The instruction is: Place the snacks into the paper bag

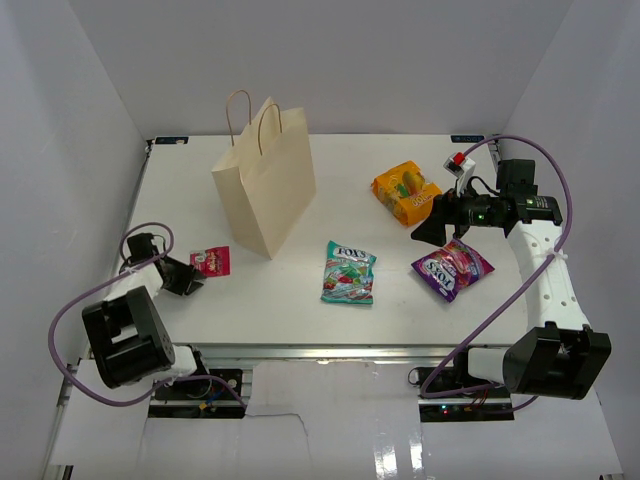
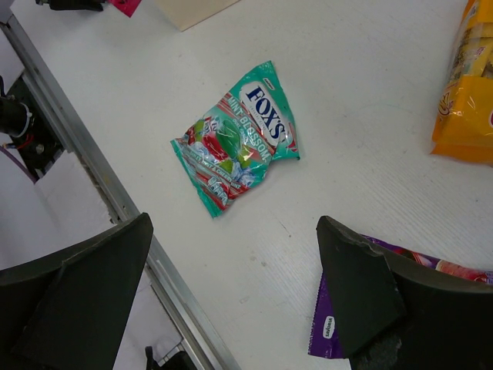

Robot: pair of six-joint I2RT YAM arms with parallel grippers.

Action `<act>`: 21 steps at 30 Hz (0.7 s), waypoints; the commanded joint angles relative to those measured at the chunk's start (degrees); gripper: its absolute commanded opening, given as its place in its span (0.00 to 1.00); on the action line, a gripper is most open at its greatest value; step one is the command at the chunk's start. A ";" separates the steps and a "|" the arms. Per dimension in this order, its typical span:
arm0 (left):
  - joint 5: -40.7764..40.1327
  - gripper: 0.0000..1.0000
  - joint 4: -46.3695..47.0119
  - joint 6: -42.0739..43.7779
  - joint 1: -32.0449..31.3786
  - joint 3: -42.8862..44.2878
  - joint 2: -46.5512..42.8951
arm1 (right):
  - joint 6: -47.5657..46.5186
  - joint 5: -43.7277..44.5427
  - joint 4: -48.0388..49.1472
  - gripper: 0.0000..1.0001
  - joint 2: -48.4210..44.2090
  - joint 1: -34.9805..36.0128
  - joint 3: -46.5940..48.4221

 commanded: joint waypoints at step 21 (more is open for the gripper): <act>3.47 0.65 -7.01 41.21 -0.15 16.93 5.83 | -0.60 -2.58 -0.03 0.94 0.92 -0.14 2.36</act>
